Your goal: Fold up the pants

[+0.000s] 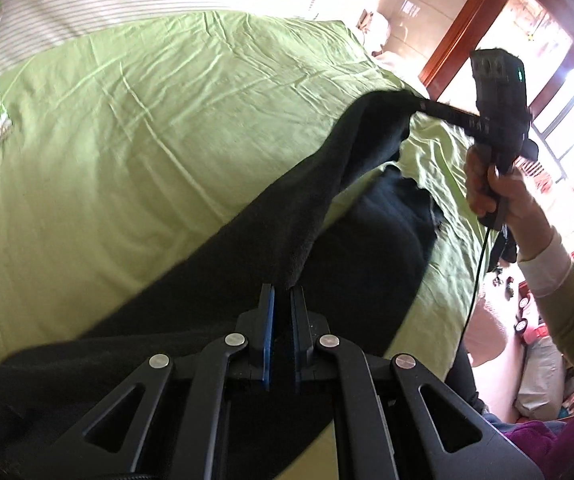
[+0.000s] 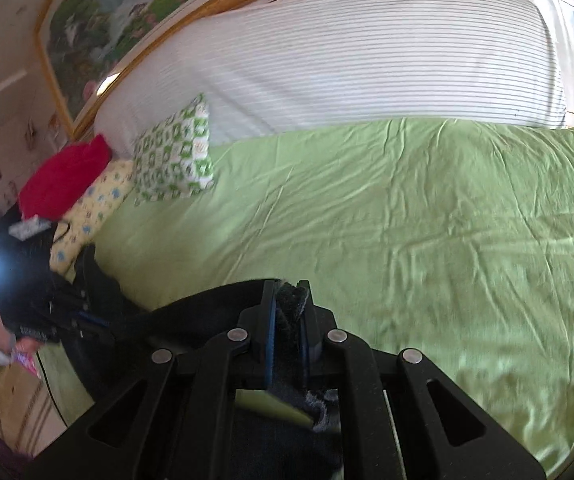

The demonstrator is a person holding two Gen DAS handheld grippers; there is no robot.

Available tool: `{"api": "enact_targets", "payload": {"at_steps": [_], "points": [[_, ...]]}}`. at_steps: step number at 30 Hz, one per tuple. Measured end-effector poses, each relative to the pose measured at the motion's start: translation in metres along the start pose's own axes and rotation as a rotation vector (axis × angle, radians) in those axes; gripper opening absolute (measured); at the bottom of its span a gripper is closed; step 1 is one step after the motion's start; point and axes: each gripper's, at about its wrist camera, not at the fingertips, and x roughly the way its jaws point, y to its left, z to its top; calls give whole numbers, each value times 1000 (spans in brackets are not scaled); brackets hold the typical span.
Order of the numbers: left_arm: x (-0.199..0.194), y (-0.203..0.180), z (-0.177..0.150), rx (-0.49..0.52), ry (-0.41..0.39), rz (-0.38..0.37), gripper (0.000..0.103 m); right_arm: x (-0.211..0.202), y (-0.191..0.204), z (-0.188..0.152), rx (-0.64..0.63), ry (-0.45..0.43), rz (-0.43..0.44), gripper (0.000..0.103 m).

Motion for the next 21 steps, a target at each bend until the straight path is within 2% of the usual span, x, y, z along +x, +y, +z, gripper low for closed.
{"api": "enact_targets", "payload": {"at_steps": [5,10,12,15,21], "points": [[8,-8,-21,-32,9,-22,5,-22,-6,-45,-10,13,30,10],[6,-18,-35,-42,0,-32,5,-35,1,-76,-54,54,59,10],[3,-22,-39,-42,-6,-40,2,-37,5,-86,-84,82,47,10],[-2,-32,-43,-37,-17,-93,0,-42,9,-99,-109,107,25,10],[8,-48,-51,2,-10,-72,1,-53,11,-115,-120,116,5,9]]}}
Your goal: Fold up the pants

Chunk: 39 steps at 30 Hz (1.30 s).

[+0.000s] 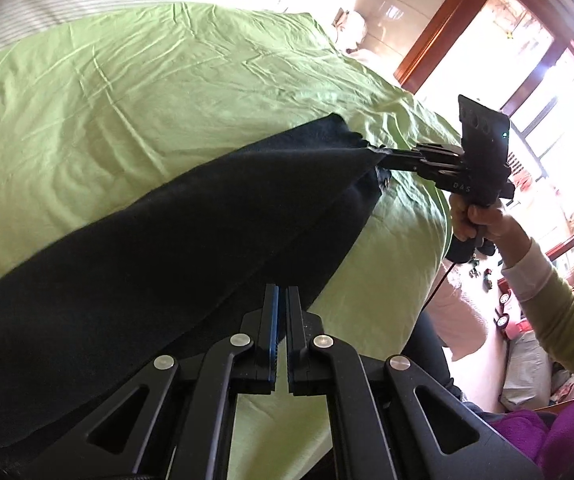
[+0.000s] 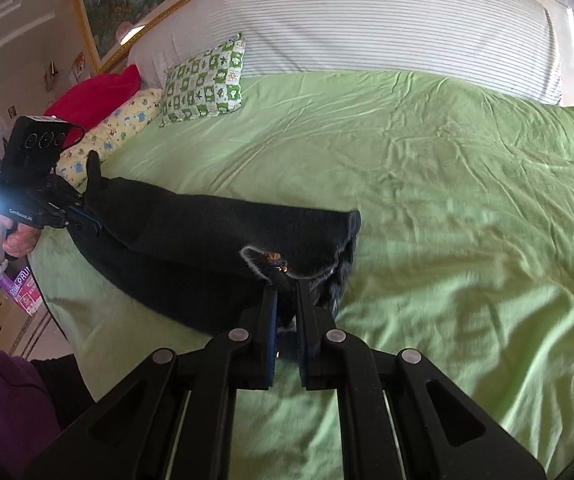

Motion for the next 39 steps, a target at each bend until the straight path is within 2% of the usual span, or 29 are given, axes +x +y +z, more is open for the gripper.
{"api": "enact_targets", "payload": {"at_steps": [4,7,8,9,11,13,16,18,23,25,28,32,39], "points": [[5,-5,-8,37,1,78,2,3,6,-11,-11,44,-14,8],[6,0,-15,22,-1,122,10,7,1,-17,36,54,-47,11],[3,3,-19,-3,-9,131,13,8,2,-18,44,62,-51,17],[0,8,-23,-29,-18,133,20,7,5,-18,45,62,-72,21],[-10,17,-33,-89,-62,137,28,1,12,-17,58,44,-117,48],[-22,27,-45,-160,-105,145,37,-10,20,-17,63,-7,-124,57],[-41,47,-68,-289,-175,158,43,-24,39,-16,57,-71,-118,57],[-50,56,-78,-352,-200,177,44,-25,54,-14,75,-99,-75,57],[-76,83,-108,-495,-273,221,48,2,90,-8,122,-104,55,57],[-87,91,-116,-528,-296,246,52,17,110,-5,101,-90,89,57],[-105,106,-128,-589,-334,295,58,35,136,0,80,-82,103,57],[-125,128,-140,-665,-378,323,61,57,163,8,52,-64,144,57],[-149,157,-153,-759,-425,375,68,84,202,17,-24,-38,132,57]]}}
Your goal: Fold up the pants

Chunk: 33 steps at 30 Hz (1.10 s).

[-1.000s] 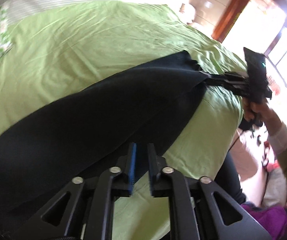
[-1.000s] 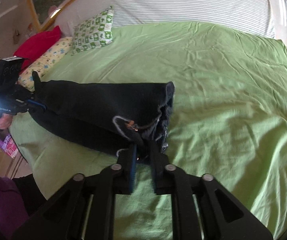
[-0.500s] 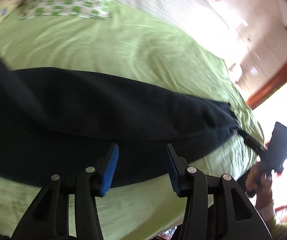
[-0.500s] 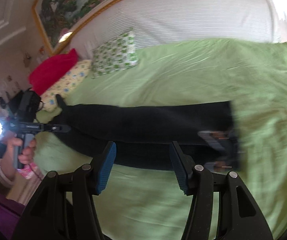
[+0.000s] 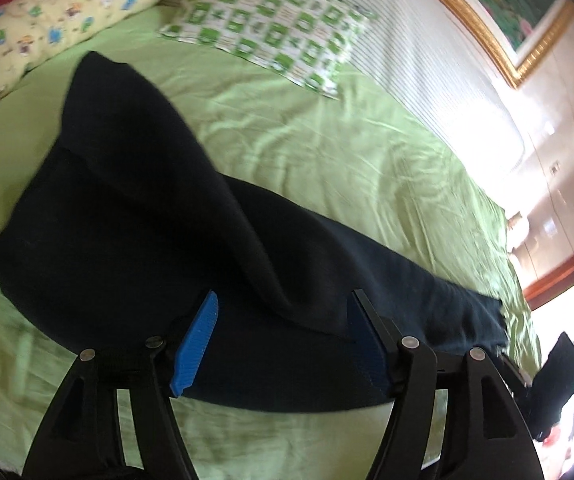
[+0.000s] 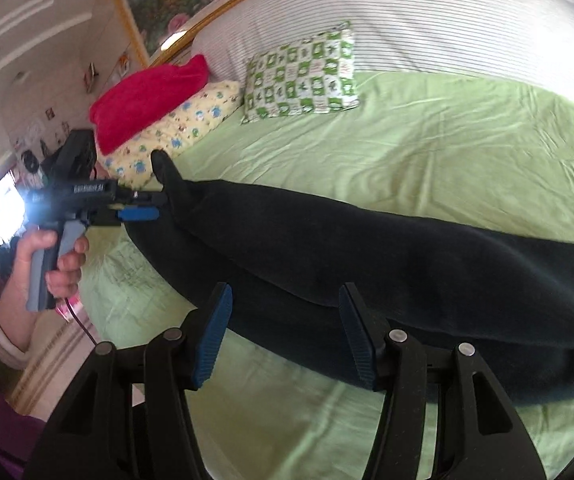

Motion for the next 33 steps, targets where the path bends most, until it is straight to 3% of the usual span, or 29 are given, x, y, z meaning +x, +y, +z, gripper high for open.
{"api": "enact_targets", "payload": {"at_steps": [13,21,24,26,28,29,31,33], "points": [[9,32,36,-128,-51,63,71,74,59,16,-237,99,-104,57],[19,45,48,-188,-79,92,71,123,76,15,-410,187,-250,57],[22,57,47,-216,-97,109,61,130,68,16,-391,204,-277,51],[24,64,47,-236,-94,97,48,128,62,19,-355,201,-274,38],[27,72,46,-258,-83,73,27,126,55,23,-314,189,-261,22],[28,74,45,-260,-81,68,24,126,52,26,-295,182,-251,18],[25,77,43,-255,-91,67,12,120,48,29,-255,163,-228,14],[20,78,40,-248,-107,52,11,113,46,31,-231,145,-202,13]]}}
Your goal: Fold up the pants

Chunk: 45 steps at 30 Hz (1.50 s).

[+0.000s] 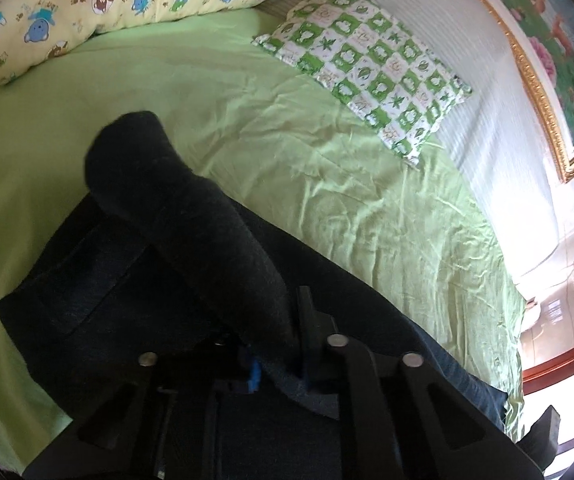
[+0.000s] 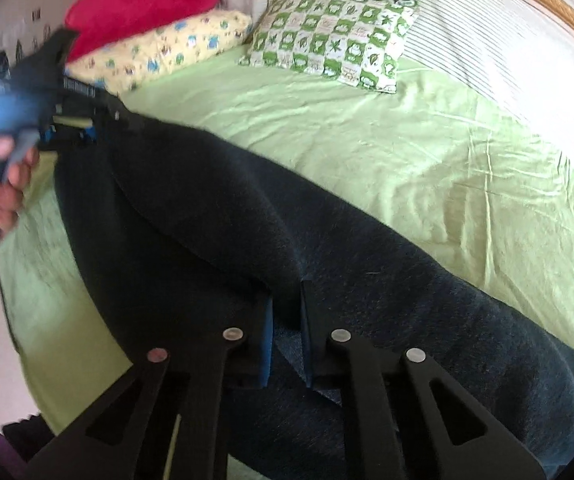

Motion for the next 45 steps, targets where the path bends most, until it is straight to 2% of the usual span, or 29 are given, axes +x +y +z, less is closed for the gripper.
{"api": "enact_targets", "payload": {"at_steps": [11,16,20,30,33,38,42,45], "points": [[-47,-1,-10,56,-24,-90,10,-50,9,5,-18,-72,58,12],[-63,10,-26,108,-5,-100,10,-63,13,-4,-20,-62,95,12],[-56,27,-39,136,20,-90,11,-56,22,-17,-34,-25,99,12],[-41,65,-53,70,29,-115,11,-28,23,-35,-10,48,105,11],[-41,70,-54,54,25,-119,15,-26,21,-36,7,56,114,12],[-56,68,-51,71,-27,-52,22,-26,21,-38,23,55,135,30],[-71,72,-50,51,-65,-19,40,-31,25,-39,22,46,149,34],[-81,80,-50,21,-87,-10,48,-38,28,-37,33,27,174,34]]}}
